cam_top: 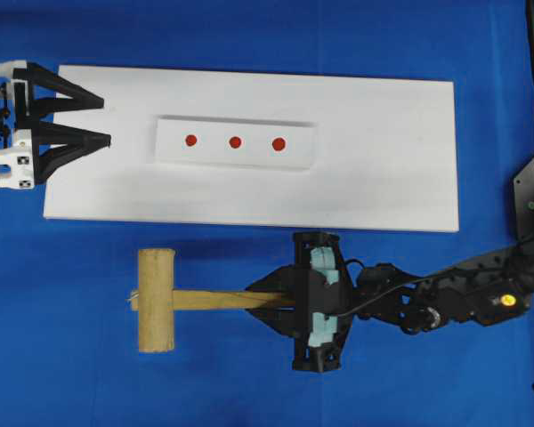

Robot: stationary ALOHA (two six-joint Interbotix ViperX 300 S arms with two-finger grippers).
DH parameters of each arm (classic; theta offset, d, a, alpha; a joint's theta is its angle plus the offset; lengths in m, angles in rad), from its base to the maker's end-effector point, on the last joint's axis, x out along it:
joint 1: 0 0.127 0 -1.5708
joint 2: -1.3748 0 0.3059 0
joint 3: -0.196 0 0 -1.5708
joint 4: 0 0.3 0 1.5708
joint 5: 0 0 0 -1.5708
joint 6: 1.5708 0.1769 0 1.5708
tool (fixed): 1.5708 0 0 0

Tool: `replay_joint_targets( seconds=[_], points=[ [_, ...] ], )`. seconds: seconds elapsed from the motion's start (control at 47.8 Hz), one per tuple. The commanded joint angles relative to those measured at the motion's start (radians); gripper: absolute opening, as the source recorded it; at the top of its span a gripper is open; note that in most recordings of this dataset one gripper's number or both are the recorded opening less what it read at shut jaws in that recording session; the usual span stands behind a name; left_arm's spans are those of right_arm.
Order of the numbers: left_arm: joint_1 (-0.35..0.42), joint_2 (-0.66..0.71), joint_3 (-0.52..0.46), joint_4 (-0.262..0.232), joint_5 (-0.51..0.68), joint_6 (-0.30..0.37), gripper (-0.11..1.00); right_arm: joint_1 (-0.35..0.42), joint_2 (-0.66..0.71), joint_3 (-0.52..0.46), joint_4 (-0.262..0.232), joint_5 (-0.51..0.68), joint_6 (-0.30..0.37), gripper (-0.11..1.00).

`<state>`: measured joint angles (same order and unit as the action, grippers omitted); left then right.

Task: Hit the mark with a hammer.
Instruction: 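Lower the hammer onto the table and open the right gripper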

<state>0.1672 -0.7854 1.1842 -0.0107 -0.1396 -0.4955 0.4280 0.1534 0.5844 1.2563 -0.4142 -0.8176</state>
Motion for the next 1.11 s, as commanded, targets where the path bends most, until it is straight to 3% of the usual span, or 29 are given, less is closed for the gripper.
replay_joint_targets(
  seconds=[0.0,0.398,1.089],
  points=[
    [0.003,0.002,-0.008,0.002,-0.009,0.002,0.86,0.002,0.002,-0.031,-0.003,0.015,0.002,0.09],
    [0.003,0.000,-0.008,0.000,-0.009,0.002,0.87,-0.002,0.094,-0.051,-0.003,0.015,0.003,0.09],
    [0.012,-0.002,-0.009,-0.003,-0.009,-0.005,0.86,-0.028,0.097,-0.026,-0.006,0.054,0.003,0.09]
  ],
)
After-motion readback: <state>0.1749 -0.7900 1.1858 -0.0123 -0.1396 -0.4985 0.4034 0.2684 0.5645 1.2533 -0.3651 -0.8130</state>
